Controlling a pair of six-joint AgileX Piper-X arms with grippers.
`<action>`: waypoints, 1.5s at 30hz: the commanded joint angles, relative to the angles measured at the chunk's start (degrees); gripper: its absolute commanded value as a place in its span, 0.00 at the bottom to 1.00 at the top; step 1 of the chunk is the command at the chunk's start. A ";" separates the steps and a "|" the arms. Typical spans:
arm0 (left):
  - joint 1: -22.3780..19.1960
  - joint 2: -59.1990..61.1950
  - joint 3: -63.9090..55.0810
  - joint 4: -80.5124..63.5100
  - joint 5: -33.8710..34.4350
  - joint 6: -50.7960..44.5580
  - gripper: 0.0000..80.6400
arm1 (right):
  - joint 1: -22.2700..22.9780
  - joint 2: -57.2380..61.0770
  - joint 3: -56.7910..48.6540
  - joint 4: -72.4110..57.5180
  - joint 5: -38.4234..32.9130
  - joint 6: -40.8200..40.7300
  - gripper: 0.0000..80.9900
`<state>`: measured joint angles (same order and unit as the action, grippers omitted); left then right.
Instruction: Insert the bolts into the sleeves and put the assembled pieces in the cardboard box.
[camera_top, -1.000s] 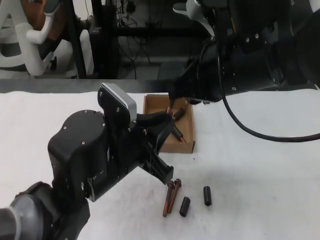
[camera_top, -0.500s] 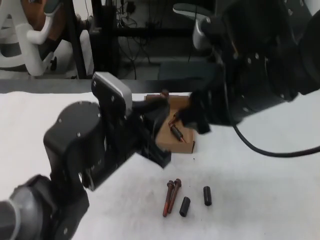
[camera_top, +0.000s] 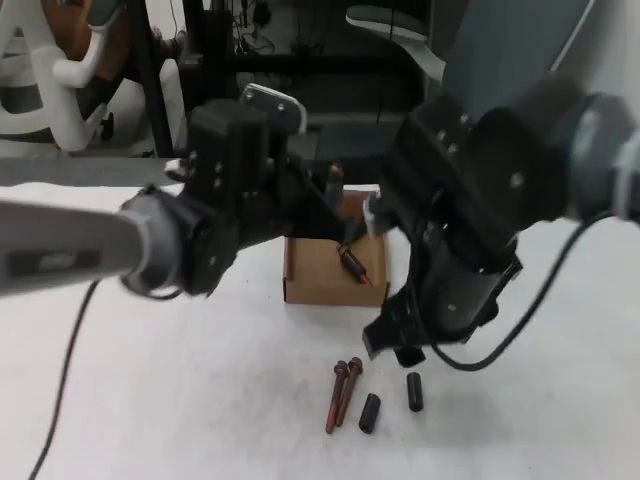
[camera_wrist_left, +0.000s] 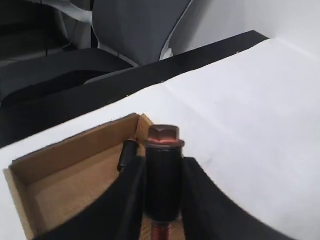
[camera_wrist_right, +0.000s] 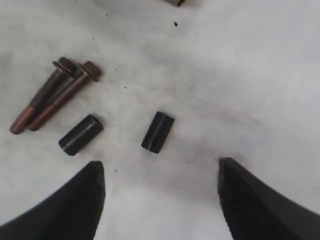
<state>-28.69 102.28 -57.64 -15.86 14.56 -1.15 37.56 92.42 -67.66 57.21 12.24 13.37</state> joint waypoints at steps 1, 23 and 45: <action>0.12 3.34 -5.25 1.12 1.70 -0.04 0.02 | -1.27 2.59 -0.26 -1.39 0.33 0.37 0.75; 4.28 15.71 -13.98 -0.91 5.27 -13.06 0.87 | -5.22 8.03 9.66 -14.09 -12.24 4.71 0.40; 9.55 7.14 -13.98 22.16 23.00 -12.32 0.87 | -5.22 8.29 9.42 -19.22 -8.62 1.13 0.22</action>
<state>-19.68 110.31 -71.22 -0.40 34.95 -14.10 32.65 100.71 -58.08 38.13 1.94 16.00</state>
